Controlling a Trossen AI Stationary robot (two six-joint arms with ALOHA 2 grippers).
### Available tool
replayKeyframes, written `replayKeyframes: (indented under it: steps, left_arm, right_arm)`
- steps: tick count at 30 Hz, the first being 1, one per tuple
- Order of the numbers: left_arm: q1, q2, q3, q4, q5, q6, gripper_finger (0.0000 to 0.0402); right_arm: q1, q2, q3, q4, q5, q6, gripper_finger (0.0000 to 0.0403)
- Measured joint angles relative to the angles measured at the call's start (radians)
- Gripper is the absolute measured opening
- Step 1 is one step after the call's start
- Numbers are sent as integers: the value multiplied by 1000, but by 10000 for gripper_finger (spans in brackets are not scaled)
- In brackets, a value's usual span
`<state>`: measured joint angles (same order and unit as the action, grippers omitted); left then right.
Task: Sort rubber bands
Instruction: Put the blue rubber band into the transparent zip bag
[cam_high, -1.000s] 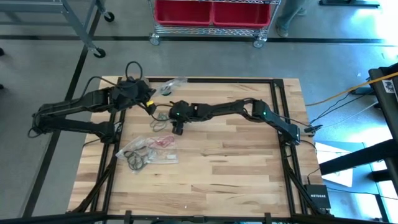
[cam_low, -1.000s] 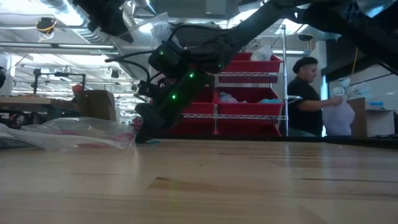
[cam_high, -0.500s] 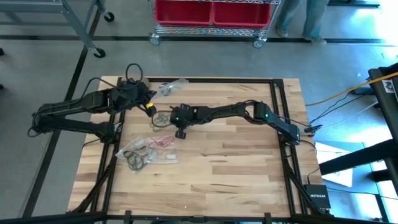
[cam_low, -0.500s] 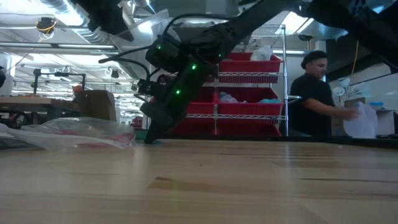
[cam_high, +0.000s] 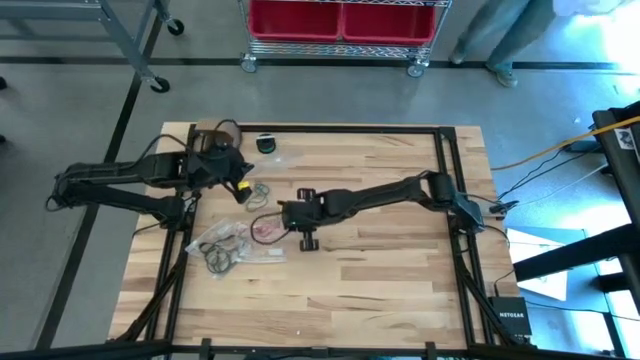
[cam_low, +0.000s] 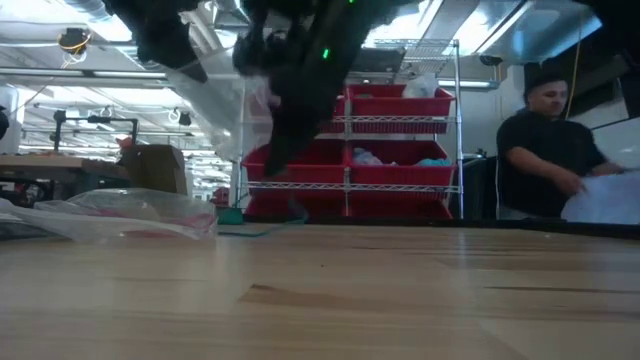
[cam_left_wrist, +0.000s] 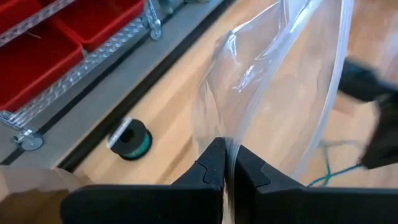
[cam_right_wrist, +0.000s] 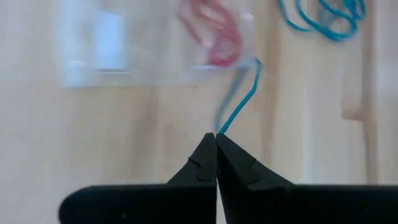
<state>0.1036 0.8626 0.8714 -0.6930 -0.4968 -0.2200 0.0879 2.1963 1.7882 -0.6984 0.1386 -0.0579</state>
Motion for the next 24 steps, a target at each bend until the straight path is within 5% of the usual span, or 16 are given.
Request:
replayKeyframes:
  steps: [14, 24]
  left_arm:
    - [-99, 77, -52, 50, 0, -64, 0]
    - [-119, 91, -64, 98, 0, -72, 0]
  right_arm:
    - [32, -181, -9, -281, -32, 26, 0]
    - [39, -244, -383, -33, -59, 227, 2]
